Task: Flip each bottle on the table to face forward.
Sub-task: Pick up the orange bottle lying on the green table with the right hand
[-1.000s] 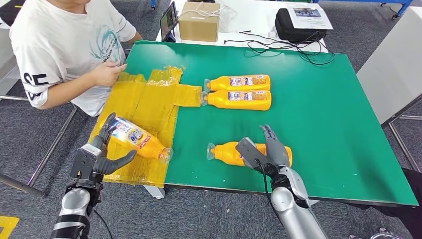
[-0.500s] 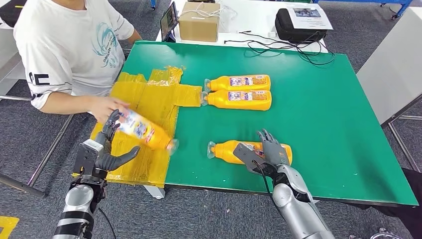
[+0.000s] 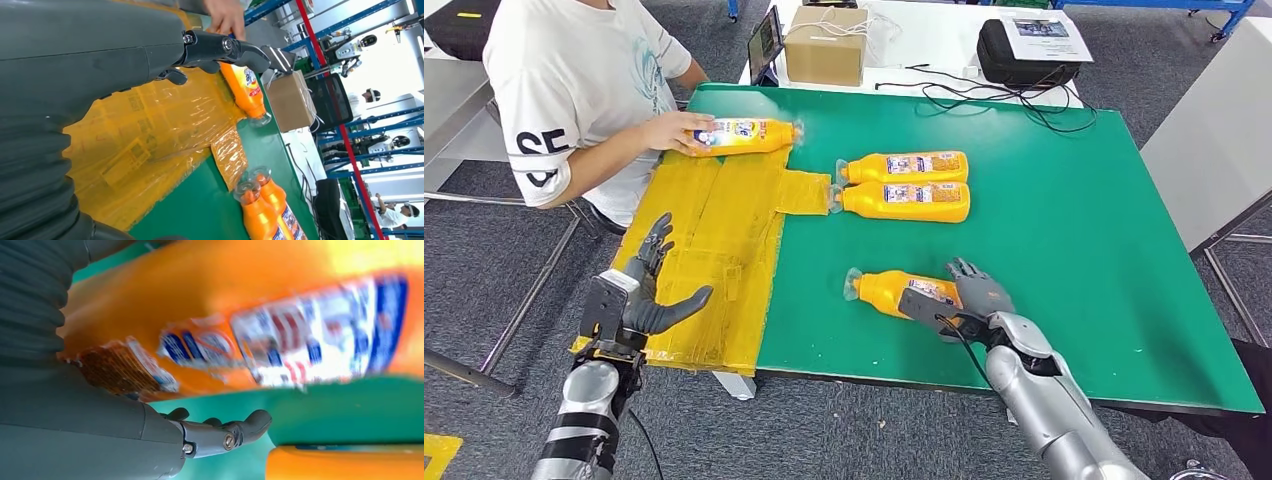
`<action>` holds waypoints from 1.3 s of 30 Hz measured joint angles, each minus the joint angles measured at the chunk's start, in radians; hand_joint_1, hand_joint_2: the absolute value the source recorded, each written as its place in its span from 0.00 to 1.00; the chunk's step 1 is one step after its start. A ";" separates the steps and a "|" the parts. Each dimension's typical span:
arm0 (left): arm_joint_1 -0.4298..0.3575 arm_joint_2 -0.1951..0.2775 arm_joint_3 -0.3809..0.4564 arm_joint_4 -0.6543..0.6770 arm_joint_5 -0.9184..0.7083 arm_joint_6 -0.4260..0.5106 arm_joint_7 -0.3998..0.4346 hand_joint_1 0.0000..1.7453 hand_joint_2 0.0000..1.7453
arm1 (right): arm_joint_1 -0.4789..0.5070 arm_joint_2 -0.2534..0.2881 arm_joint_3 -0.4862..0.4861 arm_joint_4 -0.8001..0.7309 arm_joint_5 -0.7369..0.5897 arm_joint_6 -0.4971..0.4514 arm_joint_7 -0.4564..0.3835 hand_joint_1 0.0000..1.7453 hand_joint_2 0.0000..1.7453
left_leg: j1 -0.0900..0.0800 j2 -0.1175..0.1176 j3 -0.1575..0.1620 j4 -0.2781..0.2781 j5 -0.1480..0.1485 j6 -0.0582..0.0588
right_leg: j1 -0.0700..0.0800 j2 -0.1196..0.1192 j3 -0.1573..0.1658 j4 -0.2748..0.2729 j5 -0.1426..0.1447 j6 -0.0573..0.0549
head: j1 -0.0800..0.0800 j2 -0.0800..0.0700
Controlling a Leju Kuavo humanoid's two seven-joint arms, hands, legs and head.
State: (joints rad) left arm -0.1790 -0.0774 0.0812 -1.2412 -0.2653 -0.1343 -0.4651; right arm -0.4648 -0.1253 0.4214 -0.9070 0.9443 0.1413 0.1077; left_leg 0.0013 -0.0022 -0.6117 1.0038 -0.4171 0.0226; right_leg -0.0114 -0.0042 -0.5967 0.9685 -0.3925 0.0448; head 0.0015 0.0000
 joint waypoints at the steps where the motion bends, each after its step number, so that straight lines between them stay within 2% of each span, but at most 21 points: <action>1: -0.002 0.000 -0.001 0.003 0.002 -0.001 0.000 0.00 1.00 | -0.007 -0.008 0.006 0.004 -0.006 0.015 -0.005 1.00 1.00 | 0.000 0.000 0.000 0.000 0.000 0.000 | 0.000 0.000 0.000 0.000 0.000 0.000 | 0.000 0.000; 7: -0.017 0.000 -0.008 0.020 0.010 -0.011 0.000 0.00 1.00 | -0.041 -0.054 0.030 0.018 -0.061 0.079 -0.037 1.00 1.00 | 0.000 -0.001 0.000 0.000 0.000 0.000 | 0.000 0.000 0.000 0.000 0.000 0.000 | 0.000 0.000; 12: -0.021 0.000 -0.010 0.026 0.015 -0.011 0.000 0.00 1.00 | -0.049 -0.076 0.038 0.023 -0.084 0.087 -0.040 1.00 1.00 | 0.000 -0.001 0.000 0.000 0.000 0.000 | 0.000 0.000 0.000 0.000 0.000 0.000 | 0.000 0.000; 17: -0.024 0.001 -0.019 0.032 0.021 -0.012 0.002 0.00 1.00 | -0.054 -0.095 0.048 0.023 -0.186 0.096 -0.058 1.00 1.00 | 0.000 -0.001 0.000 0.000 0.000 0.000 | 0.000 0.000 0.000 0.000 0.000 0.000 | 0.000 0.000; 21: -0.031 0.003 -0.034 0.040 0.014 -0.008 0.045 0.00 1.00 | -0.040 -0.095 0.048 0.009 -0.277 0.044 -0.071 1.00 1.00 | 0.000 -0.001 0.000 0.000 0.000 0.000 | 0.000 0.000 0.000 0.000 0.000 0.000 | 0.000 0.000; 24: -0.038 0.002 -0.056 0.062 0.013 0.000 0.096 0.00 1.00 | 0.000 -0.048 0.034 -0.027 -0.298 -0.074 -0.069 1.00 1.00 | 0.000 0.001 -0.001 0.000 0.000 0.000 | 0.000 0.001 -0.001 0.000 0.000 0.000 | 0.000 0.000; 30: -0.092 -0.025 -0.106 0.139 0.048 0.009 0.162 0.00 1.00 | 0.044 0.115 0.025 -0.078 -0.270 -0.232 -0.066 1.00 1.00 | 0.001 0.003 -0.003 0.000 0.001 -0.002 | 0.001 0.003 -0.006 0.002 0.000 0.000 | 0.000 0.000; 34: -0.121 -0.040 -0.129 0.178 0.058 0.010 0.172 0.00 1.00 | 0.044 0.181 0.022 -0.088 -0.262 -0.252 -0.066 1.00 1.00 | 0.001 0.003 -0.004 0.000 0.001 -0.002 | 0.000 0.003 -0.006 0.002 0.000 -0.001 | 0.000 0.000; 39: -0.134 -0.043 -0.138 0.201 0.059 0.010 0.173 0.00 1.00 | 0.044 0.207 0.011 -0.089 -0.263 -0.255 -0.066 1.00 1.00 | 0.000 0.003 -0.005 0.000 0.001 -0.002 | 0.000 0.002 -0.007 0.002 0.000 0.000 | 0.000 0.000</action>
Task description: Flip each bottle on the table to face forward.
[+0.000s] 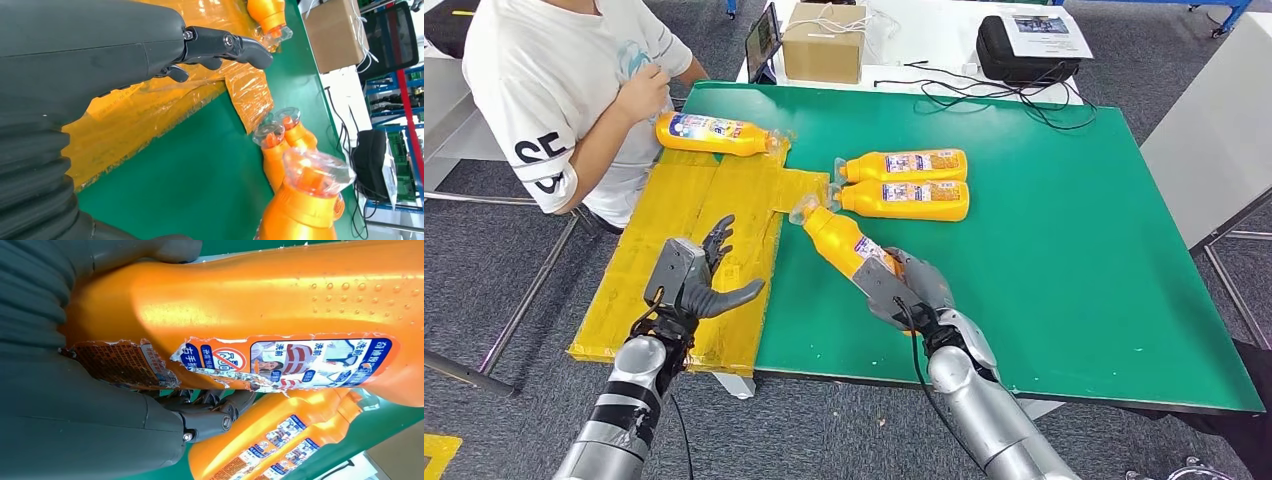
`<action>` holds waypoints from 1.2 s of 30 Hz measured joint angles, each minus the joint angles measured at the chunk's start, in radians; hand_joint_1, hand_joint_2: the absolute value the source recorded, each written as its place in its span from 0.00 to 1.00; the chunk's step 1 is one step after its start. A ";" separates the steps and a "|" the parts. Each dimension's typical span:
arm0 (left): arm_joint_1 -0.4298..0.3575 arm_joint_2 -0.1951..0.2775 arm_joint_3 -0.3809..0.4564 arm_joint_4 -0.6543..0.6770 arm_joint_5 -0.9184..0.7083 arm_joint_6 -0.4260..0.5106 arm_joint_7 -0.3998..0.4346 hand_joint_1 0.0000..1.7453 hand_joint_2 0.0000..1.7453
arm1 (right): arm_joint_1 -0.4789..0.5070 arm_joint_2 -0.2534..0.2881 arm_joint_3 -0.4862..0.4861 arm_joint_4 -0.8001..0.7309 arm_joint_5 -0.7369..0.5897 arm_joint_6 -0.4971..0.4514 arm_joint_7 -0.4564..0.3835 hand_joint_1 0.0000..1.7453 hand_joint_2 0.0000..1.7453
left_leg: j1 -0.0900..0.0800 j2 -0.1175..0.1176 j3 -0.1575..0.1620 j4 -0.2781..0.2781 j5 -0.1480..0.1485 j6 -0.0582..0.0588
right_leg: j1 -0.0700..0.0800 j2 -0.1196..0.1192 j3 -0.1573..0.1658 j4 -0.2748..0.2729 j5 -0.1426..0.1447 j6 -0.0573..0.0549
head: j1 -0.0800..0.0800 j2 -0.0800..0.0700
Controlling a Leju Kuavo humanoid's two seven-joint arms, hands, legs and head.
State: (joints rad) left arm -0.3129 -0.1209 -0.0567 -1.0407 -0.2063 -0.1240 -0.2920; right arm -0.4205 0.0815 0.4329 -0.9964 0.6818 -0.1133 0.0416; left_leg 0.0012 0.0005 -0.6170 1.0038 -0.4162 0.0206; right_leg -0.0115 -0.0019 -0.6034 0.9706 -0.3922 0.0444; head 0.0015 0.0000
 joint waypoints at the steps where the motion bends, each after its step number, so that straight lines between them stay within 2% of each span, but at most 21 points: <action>1: -0.002 0.000 -0.002 0.003 0.000 0.000 0.000 0.00 1.00 | 0.000 0.003 -0.001 0.000 0.000 0.000 0.000 1.00 1.00 | 0.000 0.000 0.000 0.000 0.000 0.000 | 0.000 0.000 0.000 0.000 0.000 0.000 | 0.000 0.000; 11: -0.009 -0.002 -0.008 0.022 0.012 -0.006 0.008 0.00 1.00 | 0.000 0.015 -0.005 0.000 -0.004 -0.006 -0.010 1.00 1.00 | 0.000 0.000 0.000 0.000 0.000 0.000 | 0.000 0.000 -0.001 0.000 0.000 0.000 | 0.000 0.000; 18: -0.042 -0.034 -0.036 0.053 0.112 -0.091 0.057 0.00 1.00 | -0.028 0.089 -0.007 0.000 -0.005 -0.058 -0.081 1.00 1.00 | 0.000 0.000 -0.001 0.000 0.000 0.000 | 0.000 0.000 -0.001 0.000 0.000 0.000 | 0.000 0.000; 25: -0.070 -0.053 -0.088 0.068 0.293 -0.176 0.095 0.00 1.00 | -0.054 0.150 0.021 0.008 0.014 -0.071 -0.136 1.00 1.00 | 0.000 0.000 -0.001 0.000 0.000 0.000 | 0.000 0.000 -0.001 0.000 0.000 0.000 | 0.000 0.000; 30: -0.079 -0.056 -0.116 0.066 0.357 -0.181 0.111 0.00 1.00 | -0.054 0.180 0.058 0.024 0.032 -0.084 -0.158 1.00 1.00 | 0.000 0.000 -0.001 0.000 0.000 0.000 | 0.000 0.000 -0.002 0.000 0.000 0.000 | 0.000 0.000; 36: -0.079 -0.053 -0.133 0.062 0.413 -0.182 0.116 0.00 1.00 | -0.058 0.190 0.084 0.040 0.032 -0.068 -0.159 1.00 1.00 | 0.000 0.000 -0.002 0.000 0.000 0.000 | 0.000 0.000 -0.002 0.000 0.000 0.000 | 0.000 0.000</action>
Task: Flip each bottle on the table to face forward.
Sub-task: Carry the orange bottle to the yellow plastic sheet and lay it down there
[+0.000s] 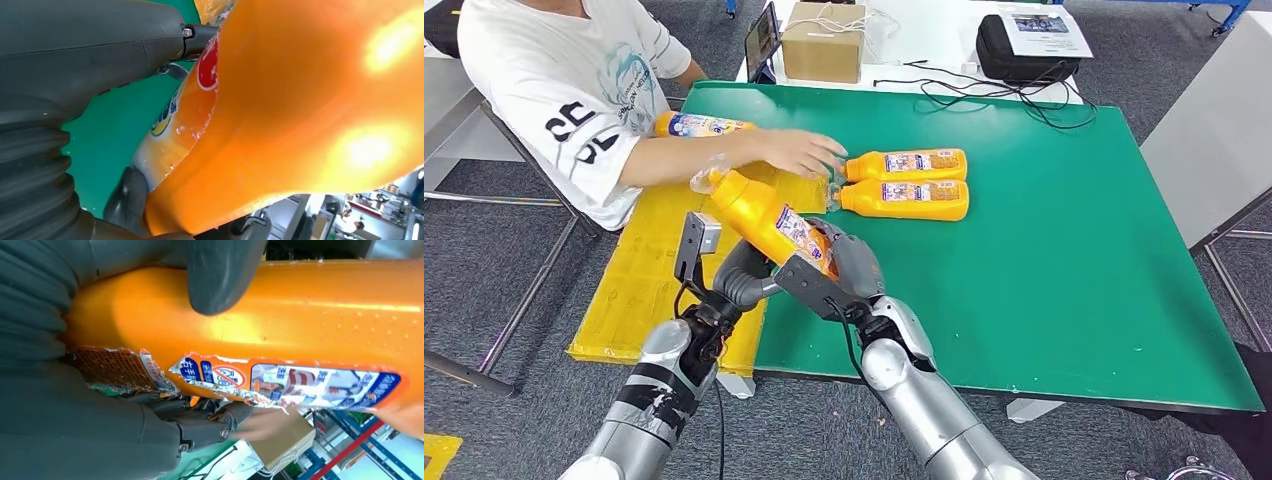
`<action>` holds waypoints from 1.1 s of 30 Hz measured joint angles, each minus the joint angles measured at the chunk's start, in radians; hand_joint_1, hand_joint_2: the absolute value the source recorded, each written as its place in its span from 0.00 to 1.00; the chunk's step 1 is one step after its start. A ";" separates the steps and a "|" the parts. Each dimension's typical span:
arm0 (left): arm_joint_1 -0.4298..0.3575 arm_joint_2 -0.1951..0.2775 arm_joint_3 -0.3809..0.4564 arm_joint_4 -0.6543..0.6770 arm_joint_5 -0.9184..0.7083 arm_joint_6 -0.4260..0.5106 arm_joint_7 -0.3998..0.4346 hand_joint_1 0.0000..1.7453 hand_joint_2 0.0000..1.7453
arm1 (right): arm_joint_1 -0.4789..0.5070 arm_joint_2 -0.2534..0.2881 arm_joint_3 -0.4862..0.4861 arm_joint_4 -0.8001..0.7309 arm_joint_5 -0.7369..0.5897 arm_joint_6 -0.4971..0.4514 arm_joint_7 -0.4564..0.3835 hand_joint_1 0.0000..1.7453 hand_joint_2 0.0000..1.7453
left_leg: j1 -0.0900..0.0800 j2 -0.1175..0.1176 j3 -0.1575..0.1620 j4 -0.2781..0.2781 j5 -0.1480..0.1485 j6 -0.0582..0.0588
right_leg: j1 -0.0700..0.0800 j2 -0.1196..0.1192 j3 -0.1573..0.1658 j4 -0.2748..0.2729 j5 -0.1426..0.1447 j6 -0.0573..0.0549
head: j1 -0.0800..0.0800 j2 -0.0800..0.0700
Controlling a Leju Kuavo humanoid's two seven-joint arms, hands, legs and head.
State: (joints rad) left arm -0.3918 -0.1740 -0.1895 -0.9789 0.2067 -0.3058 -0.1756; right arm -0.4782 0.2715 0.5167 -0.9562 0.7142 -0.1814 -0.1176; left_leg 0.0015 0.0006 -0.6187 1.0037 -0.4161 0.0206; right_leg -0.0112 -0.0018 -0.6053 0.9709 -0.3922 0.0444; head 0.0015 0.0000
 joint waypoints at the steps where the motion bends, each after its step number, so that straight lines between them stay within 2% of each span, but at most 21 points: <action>1: 0.000 0.001 -0.001 0.000 0.011 -0.002 0.000 0.00 1.00 | -0.003 0.000 0.005 0.005 -0.001 0.009 0.000 1.00 1.00 | 0.000 0.000 0.000 0.000 0.000 0.000 | 0.000 0.000 0.000 0.000 0.000 0.000 | 0.000 0.000; 11: 0.030 0.023 -0.003 -0.026 0.098 -0.034 -0.003 0.00 1.00 | -0.031 -0.002 0.089 0.100 0.017 0.089 -0.023 1.00 1.00 | 0.000 0.000 0.000 0.000 0.000 0.000 | 0.000 0.000 -0.001 0.000 0.000 0.000 | 0.000 0.000; 22: 0.054 0.052 0.006 -0.031 0.138 -0.056 -0.002 0.00 1.00 | -0.097 -0.022 0.178 0.224 0.065 0.143 -0.005 1.00 1.00 | 0.000 0.000 -0.001 0.000 0.000 0.000 | 0.000 0.000 -0.001 0.000 0.000 0.000 | 0.000 0.000; 23: 0.054 0.055 0.007 -0.032 0.137 -0.056 -0.002 0.12 1.00 | -0.100 -0.025 0.183 0.232 0.066 0.146 -0.003 1.00 1.00 | 0.000 0.001 -0.001 0.000 0.000 0.000 | 0.000 0.000 -0.002 0.000 0.000 0.000 | 0.000 0.000; 26: 0.055 0.059 0.008 -0.035 0.138 -0.061 -0.005 0.87 1.00 | -0.110 -0.032 0.194 0.251 0.067 0.152 -0.001 1.00 1.00 | 0.000 0.000 -0.001 0.000 0.000 0.000 | 0.000 0.000 -0.002 0.000 0.000 0.000 | 0.000 0.000; 27: 0.054 0.060 0.009 -0.038 0.139 -0.064 -0.008 1.00 1.00 | -0.111 -0.034 0.196 0.257 0.066 0.153 0.001 1.00 1.00 | 0.000 0.000 -0.001 0.000 0.000 0.000 | 0.000 0.000 -0.002 0.000 0.000 0.000 | 0.000 0.000; 33: 0.057 0.061 0.017 -0.061 0.167 -0.075 -0.015 1.00 1.00 | -0.111 -0.040 0.201 0.269 0.050 0.145 0.019 1.00 1.00 | 0.000 0.000 -0.002 0.000 0.000 0.000 | 0.000 0.000 -0.002 0.000 0.000 0.000 | 0.000 0.000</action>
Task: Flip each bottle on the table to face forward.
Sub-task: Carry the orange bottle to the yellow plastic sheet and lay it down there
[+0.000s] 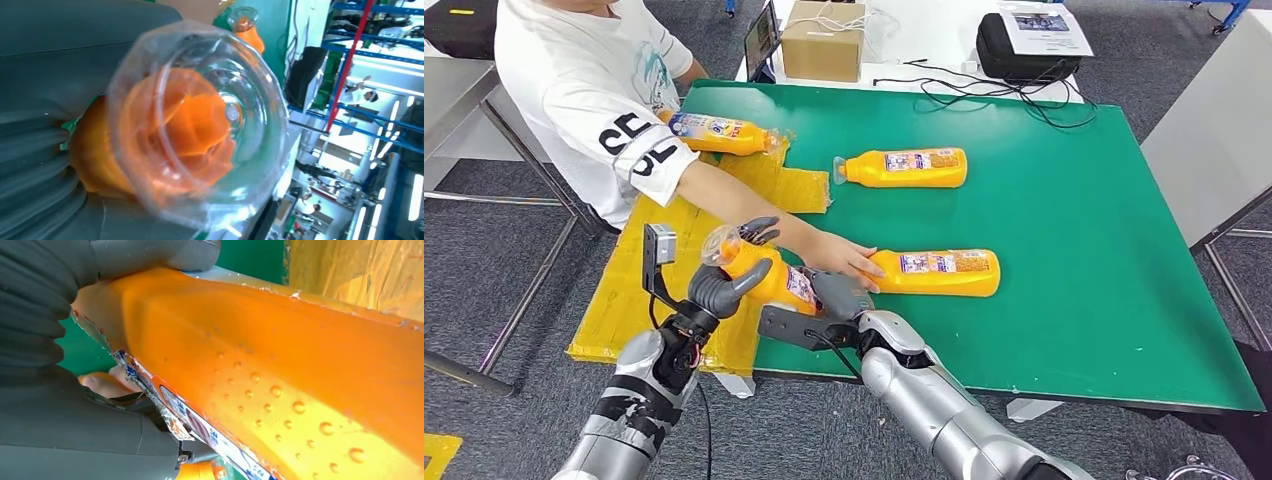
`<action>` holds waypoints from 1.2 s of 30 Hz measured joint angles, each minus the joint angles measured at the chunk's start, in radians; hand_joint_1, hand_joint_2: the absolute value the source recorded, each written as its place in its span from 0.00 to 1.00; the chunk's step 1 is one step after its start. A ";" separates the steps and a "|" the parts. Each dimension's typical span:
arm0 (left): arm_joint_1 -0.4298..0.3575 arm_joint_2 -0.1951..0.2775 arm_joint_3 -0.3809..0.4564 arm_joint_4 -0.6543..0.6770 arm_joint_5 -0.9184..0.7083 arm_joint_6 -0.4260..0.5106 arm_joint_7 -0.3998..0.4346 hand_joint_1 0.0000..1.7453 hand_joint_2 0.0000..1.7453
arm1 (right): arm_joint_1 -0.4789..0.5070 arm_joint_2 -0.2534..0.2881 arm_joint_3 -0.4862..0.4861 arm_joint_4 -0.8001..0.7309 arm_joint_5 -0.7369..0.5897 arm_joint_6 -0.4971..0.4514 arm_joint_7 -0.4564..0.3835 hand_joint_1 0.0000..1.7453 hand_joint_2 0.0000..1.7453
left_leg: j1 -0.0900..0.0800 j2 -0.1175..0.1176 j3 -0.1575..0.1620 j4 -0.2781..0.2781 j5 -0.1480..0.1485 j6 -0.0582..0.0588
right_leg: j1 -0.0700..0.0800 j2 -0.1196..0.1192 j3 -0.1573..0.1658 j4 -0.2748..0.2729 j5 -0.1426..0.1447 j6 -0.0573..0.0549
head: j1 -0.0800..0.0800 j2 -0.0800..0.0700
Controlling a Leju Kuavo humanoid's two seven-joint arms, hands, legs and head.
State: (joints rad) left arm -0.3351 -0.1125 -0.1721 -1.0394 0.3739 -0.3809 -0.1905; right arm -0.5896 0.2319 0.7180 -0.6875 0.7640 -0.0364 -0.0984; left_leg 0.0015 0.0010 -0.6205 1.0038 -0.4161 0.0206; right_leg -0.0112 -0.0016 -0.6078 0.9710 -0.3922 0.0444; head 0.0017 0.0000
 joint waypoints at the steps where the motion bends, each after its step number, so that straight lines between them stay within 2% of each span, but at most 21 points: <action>1: 0.002 0.000 0.002 -0.004 0.008 0.001 0.001 1.00 1.00 | -0.001 0.000 0.000 0.000 -0.003 -0.002 0.004 1.00 1.00 | 0.000 0.000 0.000 0.000 0.000 0.000 | 0.000 0.000 0.000 0.000 0.000 0.000 | 0.000 0.000; 2: 0.004 0.000 0.004 -0.008 0.015 0.003 0.003 1.00 1.00 | -0.002 0.000 0.000 0.000 -0.007 -0.004 0.007 1.00 1.00 | 0.000 0.000 0.000 0.000 0.000 0.000 | 0.000 0.000 0.000 0.000 0.000 0.000 | 0.000 0.000; 3: 0.006 0.000 0.005 -0.011 0.021 0.005 0.004 1.00 1.00 | -0.004 0.000 0.000 0.000 -0.011 -0.006 0.010 0.91 1.00 | 0.000 0.000 0.000 0.000 0.000 0.000 | 0.000 0.000 0.000 0.000 0.000 0.000 | 0.000 0.000; 6: 0.012 0.000 0.010 -0.021 0.032 0.008 0.007 1.00 1.00 | -0.006 0.000 -0.003 -0.004 -0.025 -0.015 0.017 0.16 1.00 | 0.000 0.000 0.000 0.000 0.000 0.000 | 0.000 0.000 0.000 0.000 0.000 0.000 | 0.000 0.000; 7: 0.014 -0.001 0.011 -0.024 0.040 0.008 0.009 1.00 1.00 | -0.005 0.000 -0.005 -0.007 -0.031 -0.021 0.021 0.00 1.00 | 0.000 0.000 0.000 0.000 0.000 0.000 | 0.000 0.000 0.000 0.000 0.000 0.000 | 0.000 0.000; 14: 0.017 -0.008 0.029 -0.042 0.110 0.004 0.022 1.00 1.00 | 0.022 0.000 -0.065 -0.074 -0.095 -0.060 0.041 0.00 1.00 | 0.000 0.000 0.000 0.000 0.000 0.000 | 0.000 0.000 0.000 0.000 0.000 0.000 | 0.000 0.000; 21: 0.017 -0.013 0.044 -0.064 0.116 0.016 0.017 1.00 1.00 | 0.064 -0.002 -0.130 -0.154 -0.139 -0.080 0.027 0.00 1.00 | 0.000 -0.001 0.000 0.000 0.000 0.000 | 0.000 0.000 0.000 0.000 0.000 0.000 | 0.000 0.000; 26: 0.015 -0.011 0.063 -0.094 0.027 0.104 -0.027 1.00 1.00 | 0.105 -0.009 -0.189 -0.234 -0.200 -0.111 0.006 0.00 1.00 | 0.000 -0.001 0.000 0.000 0.000 0.000 | 0.000 0.000 0.000 0.000 0.000 0.000 | 0.000 0.000; 31: 0.014 0.010 0.096 -0.140 -0.179 0.264 -0.087 1.00 1.00 | 0.137 -0.029 -0.259 -0.335 -0.233 -0.135 -0.007 0.00 1.00 | 0.000 0.000 0.000 0.000 0.000 0.000 | 0.000 0.000 0.000 0.000 0.000 0.000 | 0.000 0.000; 36: 0.014 0.027 0.128 -0.164 -0.216 0.286 -0.090 1.00 1.00 | 0.159 -0.044 -0.296 -0.395 -0.241 -0.138 -0.009 0.00 1.00 | 0.000 -0.002 0.000 0.000 0.001 0.000 | 0.000 -0.001 0.000 0.000 0.000 0.000 | 0.000 0.000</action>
State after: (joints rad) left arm -0.3206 -0.0854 -0.0444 -1.2034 0.1577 -0.0945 -0.2804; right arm -0.4311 0.1878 0.4224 -1.0825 0.5230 -0.1743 -0.1078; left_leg 0.0017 -0.0014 -0.6209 1.0038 -0.4155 0.0202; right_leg -0.0111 -0.0022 -0.6078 0.9712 -0.3921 0.0443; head 0.0016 0.0000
